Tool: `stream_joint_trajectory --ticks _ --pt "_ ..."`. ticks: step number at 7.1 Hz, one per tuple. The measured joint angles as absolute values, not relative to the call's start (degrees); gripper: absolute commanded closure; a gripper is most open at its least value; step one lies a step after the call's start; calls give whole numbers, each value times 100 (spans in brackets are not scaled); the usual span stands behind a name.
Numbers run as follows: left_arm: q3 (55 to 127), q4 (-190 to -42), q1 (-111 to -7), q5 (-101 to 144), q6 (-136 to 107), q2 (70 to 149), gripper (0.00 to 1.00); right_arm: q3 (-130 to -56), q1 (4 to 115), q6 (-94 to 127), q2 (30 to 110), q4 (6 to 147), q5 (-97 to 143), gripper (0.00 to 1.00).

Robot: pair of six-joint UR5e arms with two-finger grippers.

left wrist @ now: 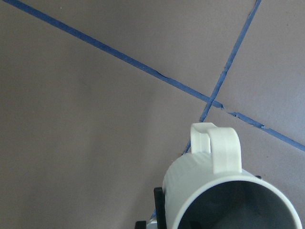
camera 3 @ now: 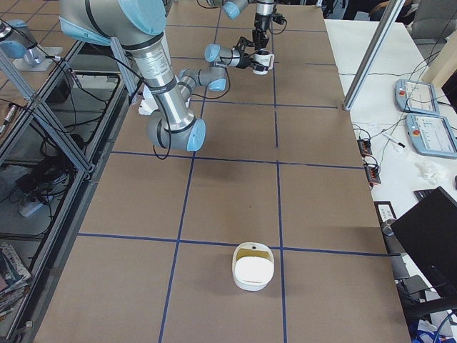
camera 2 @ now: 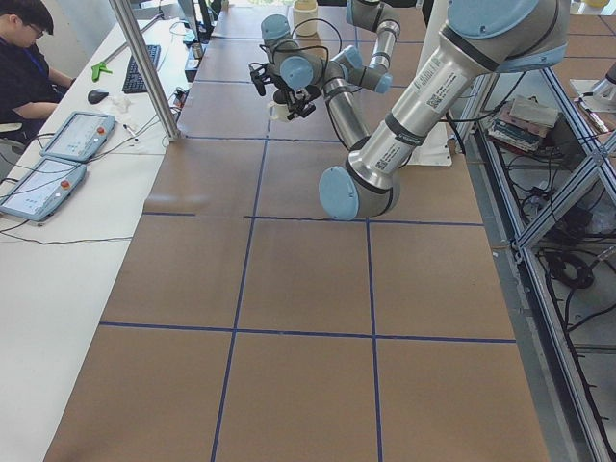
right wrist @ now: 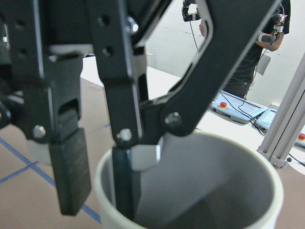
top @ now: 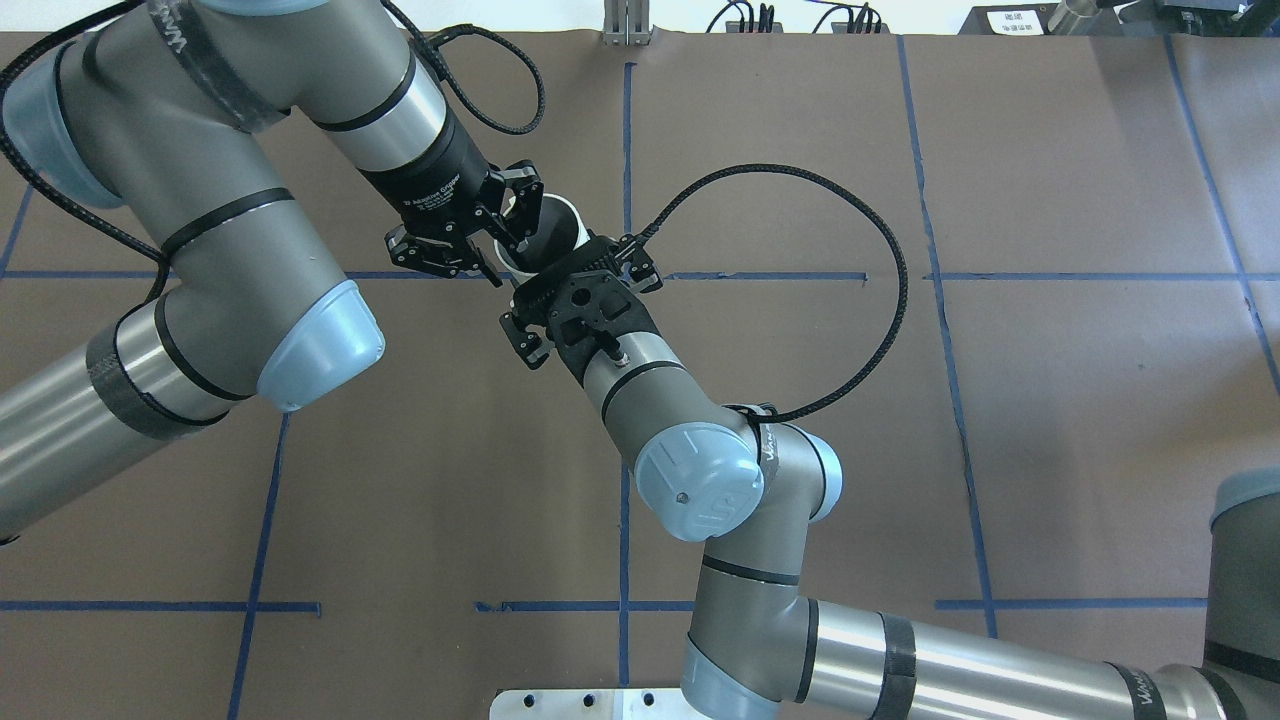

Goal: Left arm hands cup to right arm to dump lemon

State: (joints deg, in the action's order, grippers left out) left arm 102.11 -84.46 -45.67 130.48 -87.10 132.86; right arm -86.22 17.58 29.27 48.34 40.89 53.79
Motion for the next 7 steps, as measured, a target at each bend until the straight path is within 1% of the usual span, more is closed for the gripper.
stream_joint_trajectory --ticks 2,3,7 --pt "10216 -8446 -4562 13035 -8684 13289 100 -8624 1755 2918 4834 4104 5384 13" --pt "10218 -8447 -4561 13035 -8678 13289 100 -8632 1757 2919 4839 4123 5387 4" --pt "10231 -8446 -4561 13034 -8677 13288 100 -8656 1756 2934 4886 4103 5389 2"
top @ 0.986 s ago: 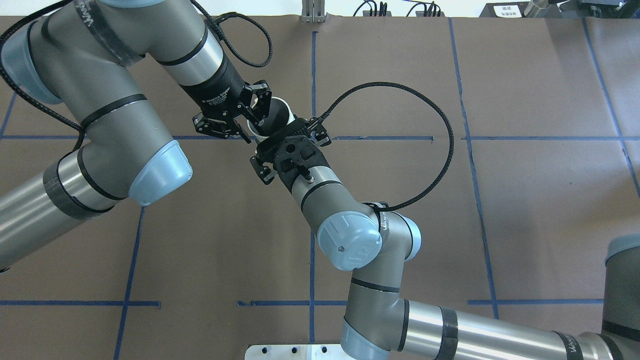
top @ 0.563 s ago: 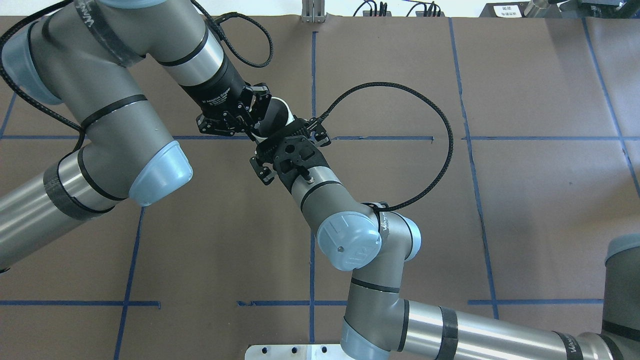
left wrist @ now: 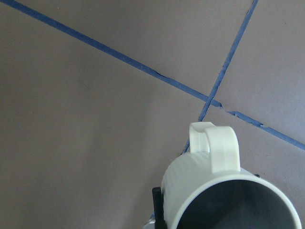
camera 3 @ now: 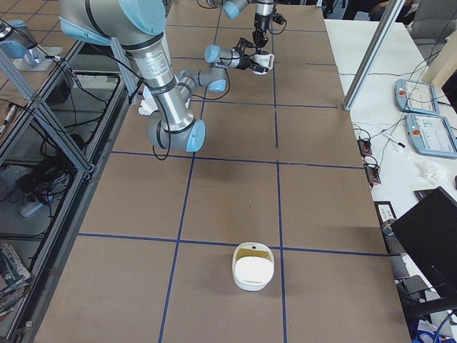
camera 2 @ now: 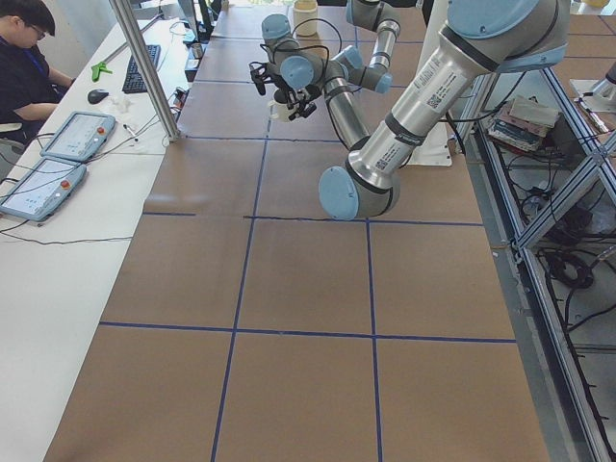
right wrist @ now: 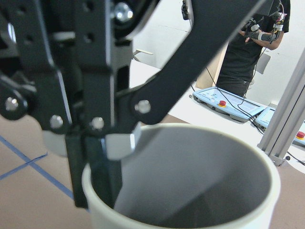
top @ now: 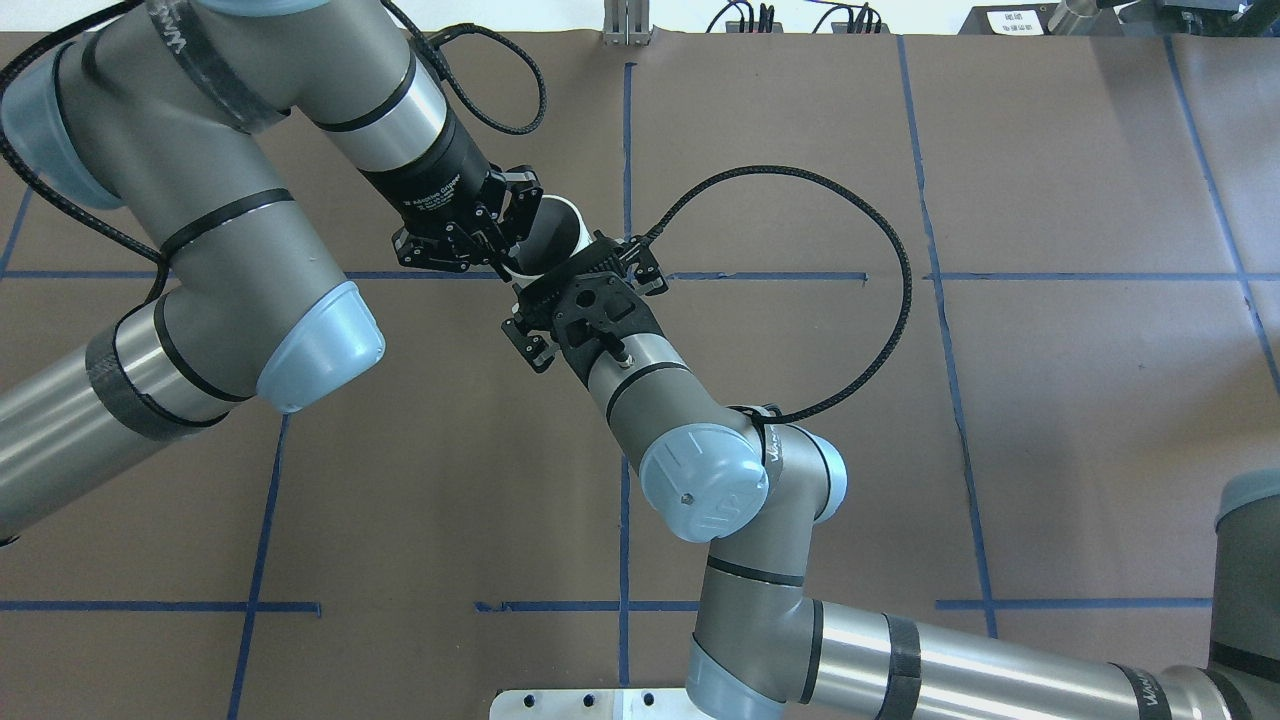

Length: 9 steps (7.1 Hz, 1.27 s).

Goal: Left arm hands cup to right arm to dump lemon

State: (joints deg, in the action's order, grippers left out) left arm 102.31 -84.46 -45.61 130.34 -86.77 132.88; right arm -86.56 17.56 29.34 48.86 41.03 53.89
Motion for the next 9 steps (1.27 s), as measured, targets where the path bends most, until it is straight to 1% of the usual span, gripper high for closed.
stream_joint_trajectory --ticks 9 --pt "10370 -8423 -4577 13051 -8675 13265 100 -8657 1687 2950 4948 4053 5388 2"
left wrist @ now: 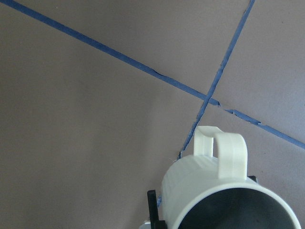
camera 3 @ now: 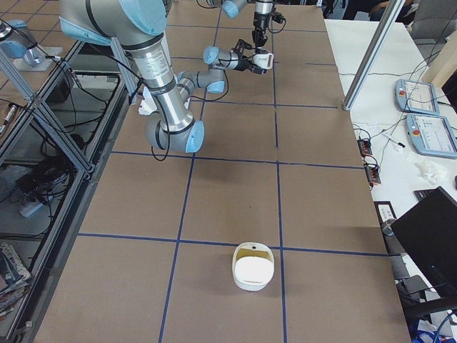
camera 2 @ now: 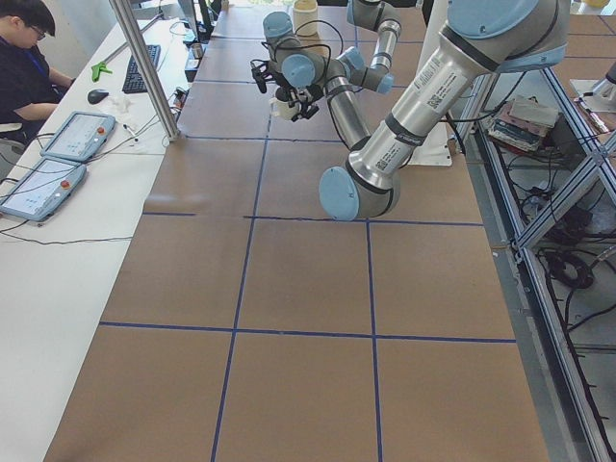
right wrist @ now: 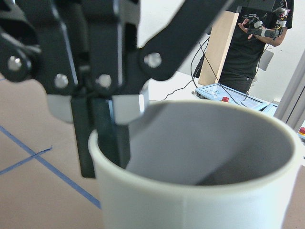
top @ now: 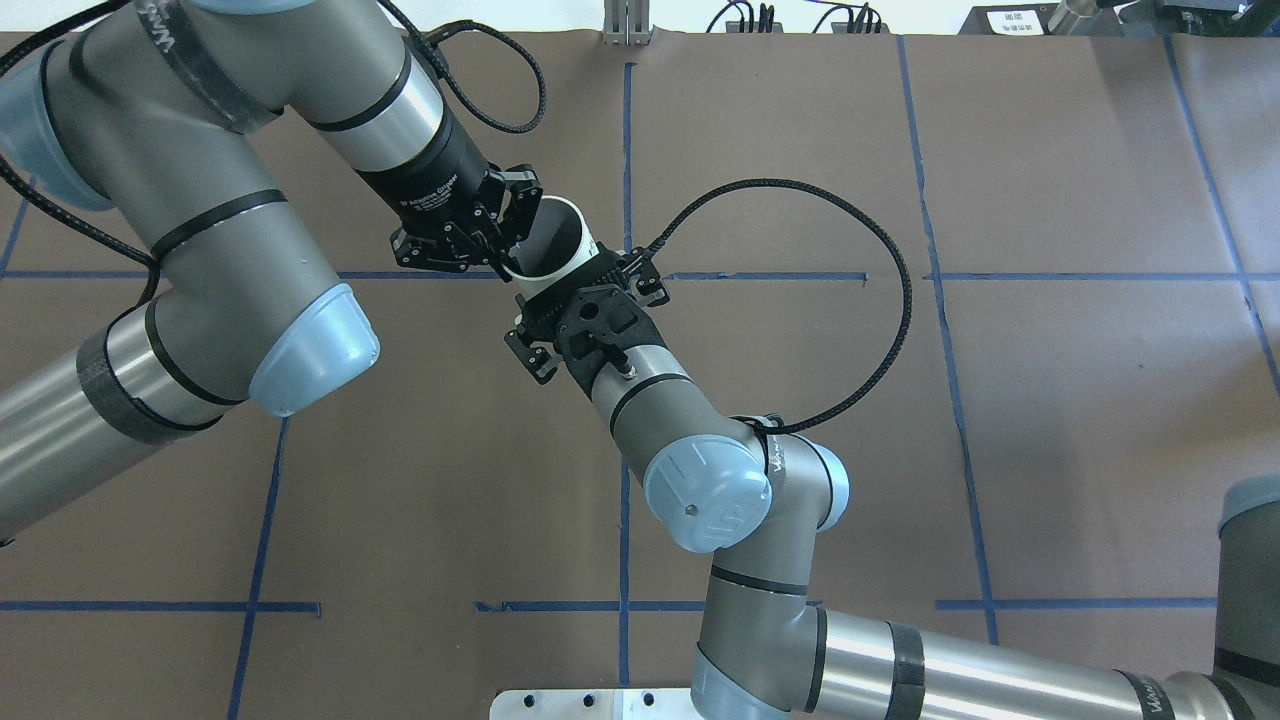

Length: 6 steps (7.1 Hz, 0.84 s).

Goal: Left arm hands cup to right arm to dump lemon

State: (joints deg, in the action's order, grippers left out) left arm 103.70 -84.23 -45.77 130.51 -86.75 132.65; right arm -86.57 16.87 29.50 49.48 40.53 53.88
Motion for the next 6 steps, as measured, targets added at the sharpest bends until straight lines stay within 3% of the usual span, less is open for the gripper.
stream_joint_trajectory --ticks 6 --pt "10930 -8035 -4795 13093 -8590 13070 100 -8649 1689 3031 4955 4052 5387 3"
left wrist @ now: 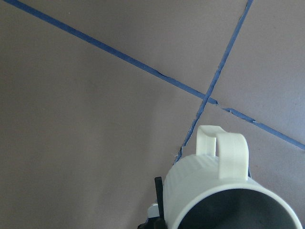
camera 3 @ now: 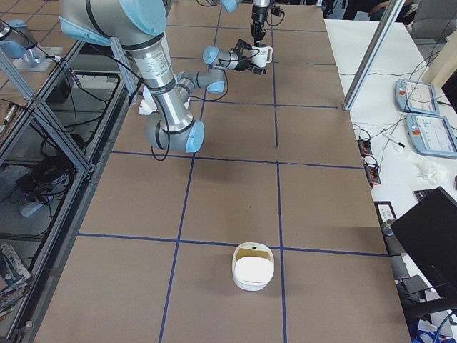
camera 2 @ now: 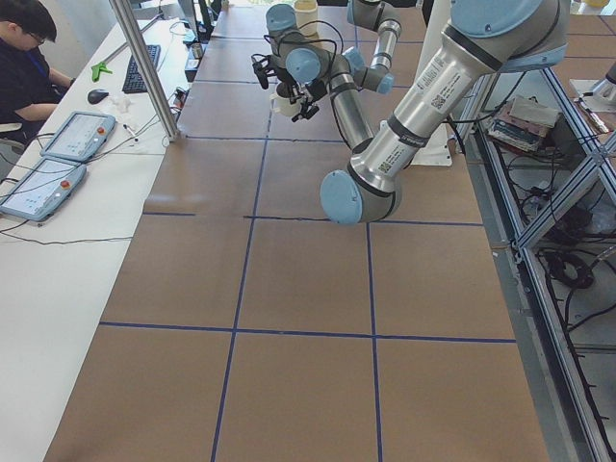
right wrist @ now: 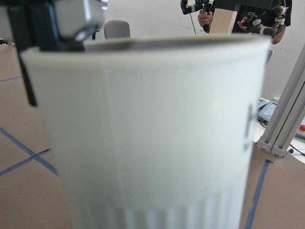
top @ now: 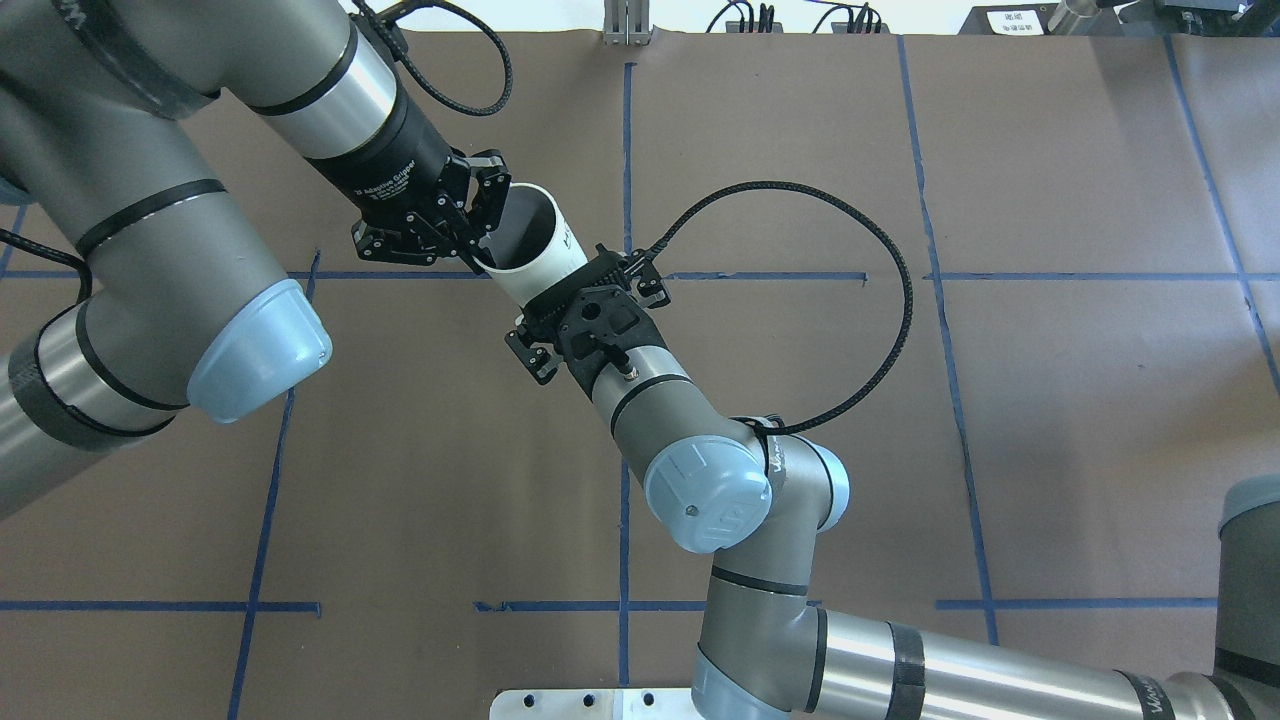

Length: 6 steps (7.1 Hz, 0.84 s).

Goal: Left arm hands cup to right arm to dump lemon

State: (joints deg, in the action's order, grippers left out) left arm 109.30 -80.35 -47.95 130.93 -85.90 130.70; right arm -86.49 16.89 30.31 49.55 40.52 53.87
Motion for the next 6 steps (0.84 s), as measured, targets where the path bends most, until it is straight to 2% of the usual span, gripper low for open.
stream_joint_trajectory --ticks 6 --pt "11123 -7552 -6081 13082 -5499 11922 100 -8656 1856 3073 5098 4066 5544 3"
